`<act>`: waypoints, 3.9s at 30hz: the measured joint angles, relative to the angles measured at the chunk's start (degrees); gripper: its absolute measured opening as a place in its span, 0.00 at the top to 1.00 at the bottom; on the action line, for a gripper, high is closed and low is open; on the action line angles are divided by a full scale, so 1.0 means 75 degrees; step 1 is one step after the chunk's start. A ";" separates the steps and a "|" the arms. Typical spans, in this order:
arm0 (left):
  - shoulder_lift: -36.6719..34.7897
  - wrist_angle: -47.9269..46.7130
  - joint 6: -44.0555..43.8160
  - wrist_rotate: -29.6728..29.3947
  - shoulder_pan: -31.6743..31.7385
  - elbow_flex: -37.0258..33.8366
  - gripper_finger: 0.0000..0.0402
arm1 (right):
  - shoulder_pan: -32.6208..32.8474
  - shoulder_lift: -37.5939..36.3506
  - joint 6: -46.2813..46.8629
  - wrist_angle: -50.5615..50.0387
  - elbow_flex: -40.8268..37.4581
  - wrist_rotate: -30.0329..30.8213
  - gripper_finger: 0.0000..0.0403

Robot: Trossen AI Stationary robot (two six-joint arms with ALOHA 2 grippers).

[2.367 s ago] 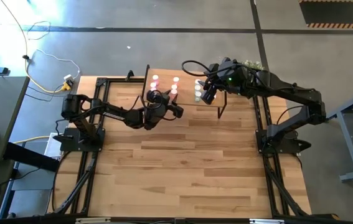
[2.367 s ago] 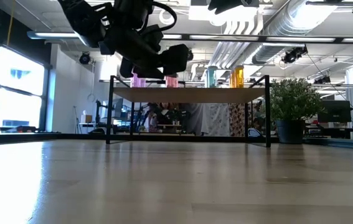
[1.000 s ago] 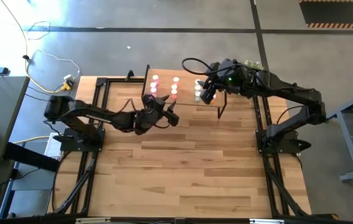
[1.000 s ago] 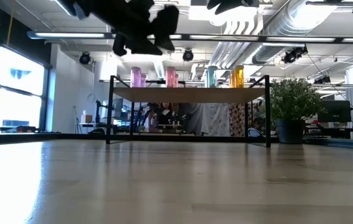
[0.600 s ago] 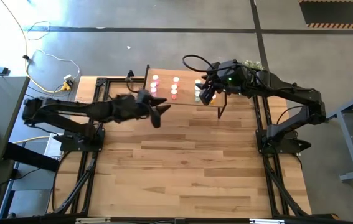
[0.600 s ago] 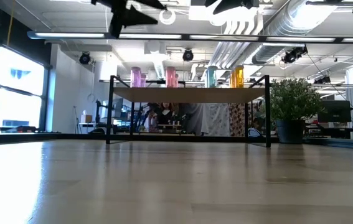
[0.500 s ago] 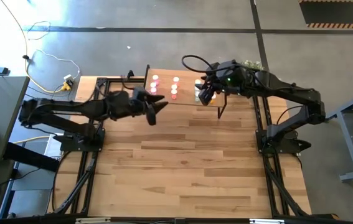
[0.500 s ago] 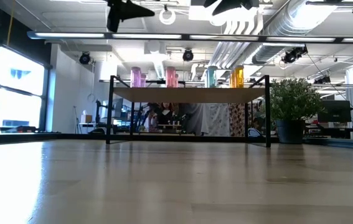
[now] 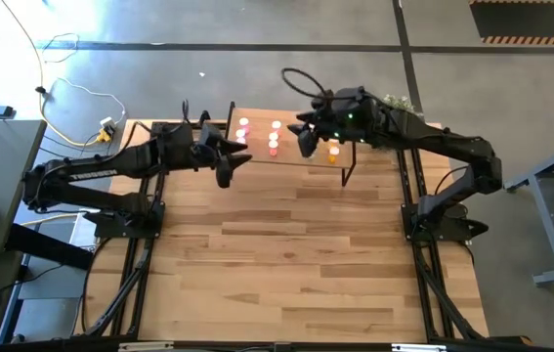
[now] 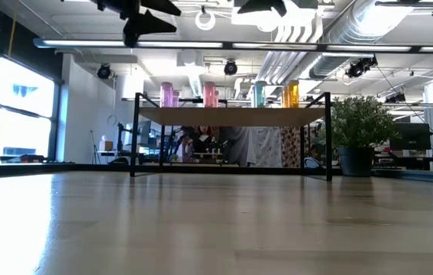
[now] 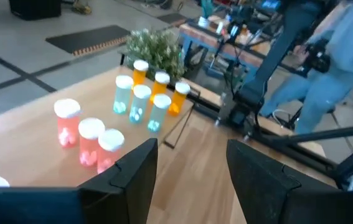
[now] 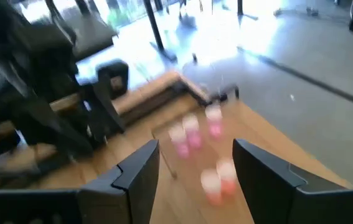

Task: Pick and place medicine bottles onto shelf by color
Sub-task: Return to Home Position

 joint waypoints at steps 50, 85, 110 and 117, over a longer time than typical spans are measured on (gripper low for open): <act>-0.1360 -0.0945 0.1636 0.3942 0.1953 -0.1085 0.55 | -0.0028 0.0842 0.0180 0.0993 0.0000 -0.0715 0.52; -0.7830 0.0075 0.0288 0.0159 0.0237 -0.5755 0.55 | 0.0001 -0.2643 -0.1072 0.1159 0.0000 0.1578 0.52; -0.7801 0.0982 0.0548 -0.0403 -0.0045 -0.6621 0.55 | 0.0021 -0.5044 -0.1229 -0.1431 -0.1724 0.1432 0.52; -0.7801 0.0980 0.0550 -0.0403 -0.0045 -0.6621 0.55 | 0.0021 -0.6125 -0.0973 0.0553 -0.4491 0.0344 0.52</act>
